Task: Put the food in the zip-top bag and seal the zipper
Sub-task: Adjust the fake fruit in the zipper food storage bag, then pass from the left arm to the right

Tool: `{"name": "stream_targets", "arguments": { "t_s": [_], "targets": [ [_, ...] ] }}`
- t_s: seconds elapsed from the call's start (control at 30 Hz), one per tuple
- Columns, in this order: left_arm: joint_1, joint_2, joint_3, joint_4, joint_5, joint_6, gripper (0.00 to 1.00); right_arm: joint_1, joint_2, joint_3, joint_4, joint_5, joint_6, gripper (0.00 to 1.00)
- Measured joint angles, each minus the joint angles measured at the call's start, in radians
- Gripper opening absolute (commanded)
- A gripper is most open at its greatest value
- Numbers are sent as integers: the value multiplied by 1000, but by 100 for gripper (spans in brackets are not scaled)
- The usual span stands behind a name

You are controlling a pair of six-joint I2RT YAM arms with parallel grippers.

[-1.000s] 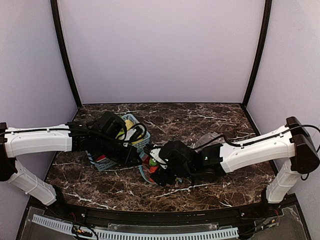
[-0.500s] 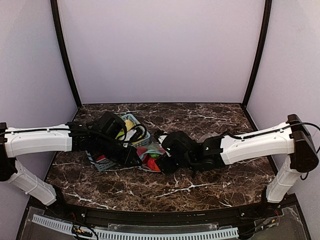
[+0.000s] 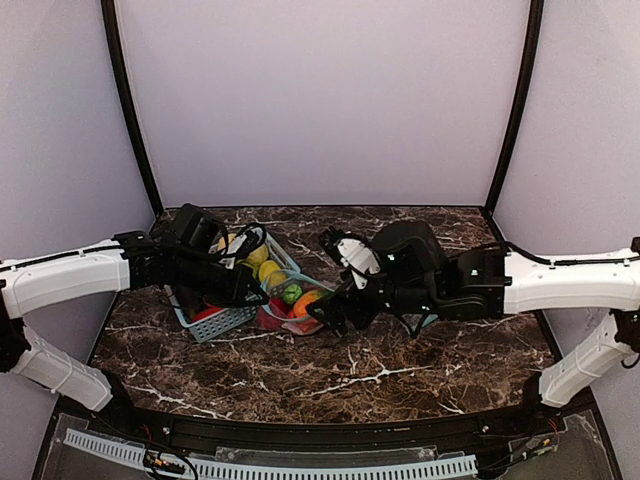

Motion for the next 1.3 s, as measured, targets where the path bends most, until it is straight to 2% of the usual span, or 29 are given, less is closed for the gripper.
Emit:
{"name": "stream_targets", "arguments": {
  "t_s": [0.17,0.5,0.63,0.9,1.3],
  "targets": [
    [39,-3,-12,10,40,0,1,-32,-122,-78,50,-95,-31,83],
    [83,-3,-14,11,92,20,1,-243,-135,-306,129,-309,-56,63],
    [92,2,-14,10,108,35,1,-294,-116,-316,183,-362,-82,58],
    [98,21,-13,-7,127,54,1,-333,-38,-316,273,-430,-148,43],
    [109,47,-1,-18,146,67,1,-335,61,-290,299,-483,-240,35]
  ]
}}
